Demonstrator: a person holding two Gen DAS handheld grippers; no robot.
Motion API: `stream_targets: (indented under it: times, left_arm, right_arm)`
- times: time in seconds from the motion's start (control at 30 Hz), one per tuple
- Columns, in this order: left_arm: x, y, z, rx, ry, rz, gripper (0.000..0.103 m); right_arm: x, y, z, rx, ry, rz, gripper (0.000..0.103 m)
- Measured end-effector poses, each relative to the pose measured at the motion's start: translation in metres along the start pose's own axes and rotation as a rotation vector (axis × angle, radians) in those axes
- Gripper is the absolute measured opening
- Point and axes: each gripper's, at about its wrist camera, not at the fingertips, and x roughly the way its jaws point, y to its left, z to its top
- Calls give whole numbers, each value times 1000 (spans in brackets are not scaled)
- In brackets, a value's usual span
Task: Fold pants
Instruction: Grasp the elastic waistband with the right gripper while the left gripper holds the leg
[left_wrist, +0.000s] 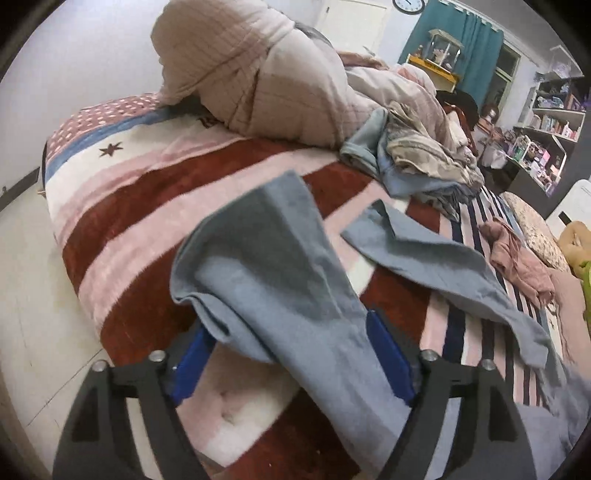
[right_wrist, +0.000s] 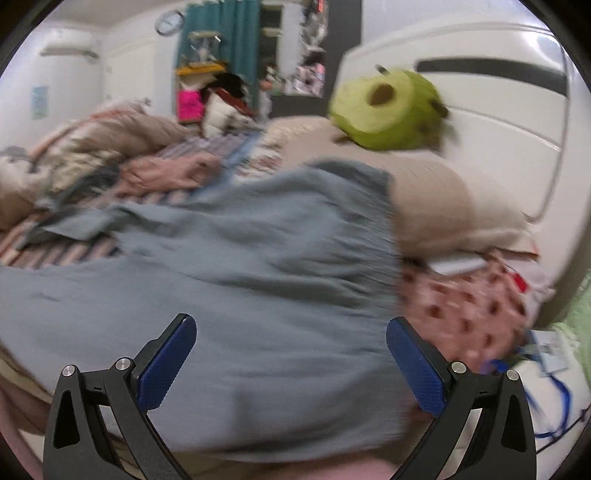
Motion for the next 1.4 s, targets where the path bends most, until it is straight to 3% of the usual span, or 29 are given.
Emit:
stream_targets:
  times: [0.1,0.23,0.3,0.4,0.47,0.5,0.6,0.73,0.8,0.97,1.03,1.17,1.27,1.33,1.4]
  left_arm:
    - [-3,-2,-8,-10,15,-20,84]
    - [-2,-11,-15,17,52,-59,85]
    - [-3,-14,-18,20,56,-89,85]
    - [-1,-15,-19,1,64,-96,85]
    - [0,-12,-18,-23,71,-84,85]
    - [-1,-10,-18,-30,69,-89,85]
    - [-12,1,-13,-50,26,-64,85]
    - [-19,15,3,-49,-27,-17,85]
    - [-16,22,12,-44,-16,6,85]
    - [-13,40,9,-70,40,-91,85]
    - [-12,43,1,-72,58,-102,85]
    - [-17,45,-18,-93,88,-248,85]
    - [-15,38,-22,-69,82,-278,85]
    - [-4,37,-20,-93,88,-255,77]
    - [12,40,-15,-131,101,-226,56]
  right_arm:
    - [20,-35,-8,18,65,-2,102]
    - [43,-68,-22,113,151,90,102]
    - [48,-75,-27,146,174,136,95]
    - [40,-76,-28,153,159,157,60]
    - [33,-73,-25,140,149,168,23]
    - [30,-72,-24,153,143,201,17]
    - [17,-75,-14,203,89,233,15]
    - [5,-67,12,167,24,213,14]
    - [7,-63,27,142,23,187,14]
    - [23,-54,40,129,87,146,14]
    - [25,-52,38,128,88,143,14]
    - [28,-47,39,129,93,142,14]
    - [30,-43,45,128,85,159,14]
    - [31,-40,49,125,78,168,14]
    - [35,-37,53,119,75,172,14]
